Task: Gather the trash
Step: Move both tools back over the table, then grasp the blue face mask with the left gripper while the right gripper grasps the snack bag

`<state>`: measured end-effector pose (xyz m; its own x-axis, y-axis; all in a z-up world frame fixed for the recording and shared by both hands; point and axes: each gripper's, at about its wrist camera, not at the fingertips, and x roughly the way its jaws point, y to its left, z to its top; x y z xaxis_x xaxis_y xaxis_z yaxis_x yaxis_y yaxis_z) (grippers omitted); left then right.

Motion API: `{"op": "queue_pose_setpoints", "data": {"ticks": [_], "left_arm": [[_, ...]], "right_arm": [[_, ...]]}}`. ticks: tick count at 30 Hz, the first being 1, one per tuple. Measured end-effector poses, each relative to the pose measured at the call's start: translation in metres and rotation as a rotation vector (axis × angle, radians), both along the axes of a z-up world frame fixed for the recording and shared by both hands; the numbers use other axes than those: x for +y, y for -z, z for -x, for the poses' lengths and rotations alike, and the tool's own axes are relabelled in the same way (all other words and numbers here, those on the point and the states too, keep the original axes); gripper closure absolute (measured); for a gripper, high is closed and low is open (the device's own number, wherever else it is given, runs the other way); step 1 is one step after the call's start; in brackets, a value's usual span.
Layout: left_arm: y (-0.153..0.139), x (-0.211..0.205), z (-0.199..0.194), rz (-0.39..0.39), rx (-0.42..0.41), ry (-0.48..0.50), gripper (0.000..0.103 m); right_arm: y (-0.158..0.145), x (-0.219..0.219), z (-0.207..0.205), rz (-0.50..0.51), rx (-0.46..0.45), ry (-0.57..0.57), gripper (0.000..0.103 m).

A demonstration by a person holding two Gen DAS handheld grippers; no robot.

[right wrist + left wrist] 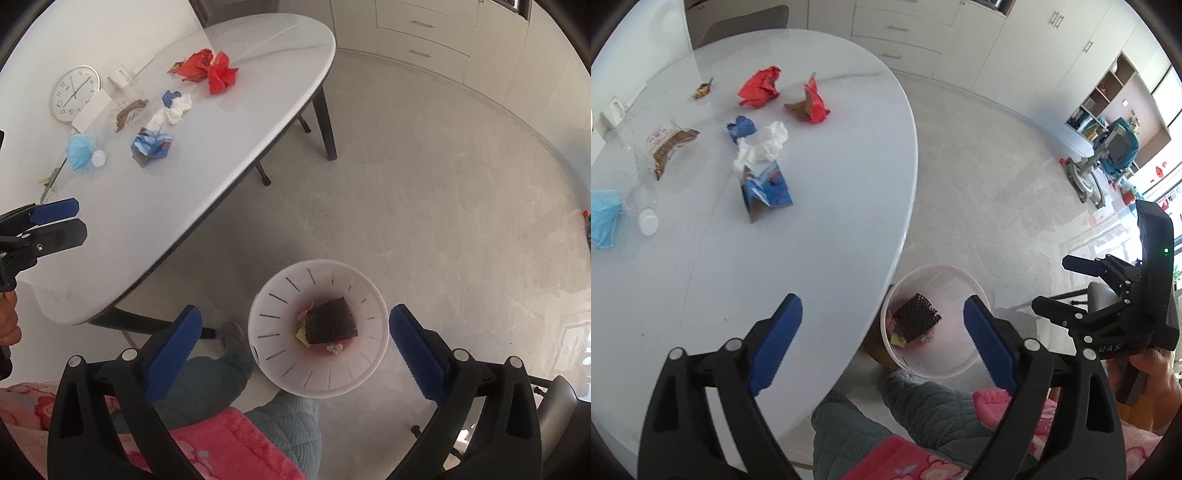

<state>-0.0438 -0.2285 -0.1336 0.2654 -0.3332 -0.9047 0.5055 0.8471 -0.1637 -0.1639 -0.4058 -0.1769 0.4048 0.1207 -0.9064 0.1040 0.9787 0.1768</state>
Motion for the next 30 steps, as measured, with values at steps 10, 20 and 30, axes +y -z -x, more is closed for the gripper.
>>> {"op": "queue_pose_setpoints", "data": {"ticks": [10,20,30], "left_arm": [[-0.033,0.091,-0.033,0.005,-0.085,-0.124,0.011],[-0.030,0.207,-0.075,0.017,-0.075,-0.323,0.011],[-0.014,0.314,-0.141,-0.054,-0.129,-0.468,0.011]], "right_arm": [[-0.046,0.064,-0.053,0.015,-0.121,-0.044,0.002],[-0.055,0.143,-0.106,-0.002,-0.130,-0.103,0.002],[-0.051,0.220,-0.148,0.009,-0.100,-0.124,0.002]]}}
